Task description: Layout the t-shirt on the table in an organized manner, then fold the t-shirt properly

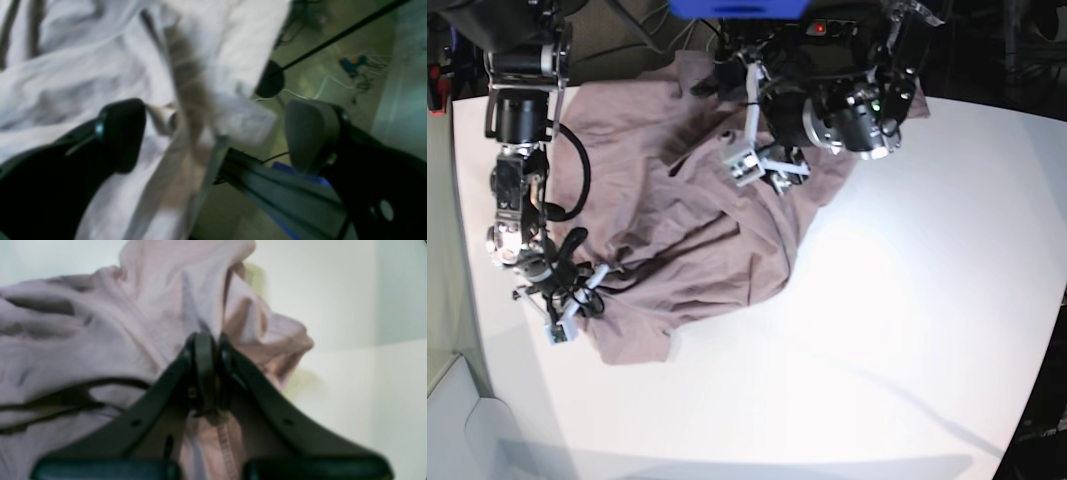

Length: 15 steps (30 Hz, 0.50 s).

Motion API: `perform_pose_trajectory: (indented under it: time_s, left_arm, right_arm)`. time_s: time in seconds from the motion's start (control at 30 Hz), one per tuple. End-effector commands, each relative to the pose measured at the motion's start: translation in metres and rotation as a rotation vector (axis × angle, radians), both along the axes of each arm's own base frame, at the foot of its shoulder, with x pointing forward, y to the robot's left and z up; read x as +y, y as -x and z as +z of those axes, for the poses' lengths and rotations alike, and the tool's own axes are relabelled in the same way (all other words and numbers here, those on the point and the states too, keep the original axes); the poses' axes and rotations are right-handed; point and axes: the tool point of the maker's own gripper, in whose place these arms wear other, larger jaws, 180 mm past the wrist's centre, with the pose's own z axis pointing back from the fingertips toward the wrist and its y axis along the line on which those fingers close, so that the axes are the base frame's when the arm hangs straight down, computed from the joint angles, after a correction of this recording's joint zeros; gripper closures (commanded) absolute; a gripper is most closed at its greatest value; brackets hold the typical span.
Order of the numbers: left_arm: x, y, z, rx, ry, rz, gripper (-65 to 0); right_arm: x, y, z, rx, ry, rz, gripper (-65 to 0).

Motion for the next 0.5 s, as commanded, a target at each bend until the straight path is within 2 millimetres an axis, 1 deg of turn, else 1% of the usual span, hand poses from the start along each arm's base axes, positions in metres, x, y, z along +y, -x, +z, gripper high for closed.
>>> perform_pose_trajectory:
  time_s: [0.0,0.1,0.2,0.37,0.47]
  left_arm:
    - [0.002,-0.014,0.017,-0.044,0.048,0.044,-65.0]
    - [0.021,-0.025,0.021,-0.047,0.065,0.162,-65.0]
    - [0.032,-0.032,0.021,-0.046,0.064,0.216,-65.0]
    - [0.034,-0.031,0.016,-0.032,0.056,0.226,-65.0]
    - [0.035,-0.03,0.006,0.002,0.052,0.229,-65.0]
  right_arm:
    - [-0.003,-0.015,0.024,-0.073,-0.006,-0.001,0.0]
    - [-0.003,-0.015,0.024,-0.073,-0.006,-0.001,0.0]
    - [-0.003,-0.015,0.024,-0.073,-0.006,-0.001,0.0]
    - [-0.003,-0.015,0.025,-0.075,-0.006,-0.001,0.0]
    - [-0.003,-0.015,0.025,-0.075,-0.006,-0.001,0.0]
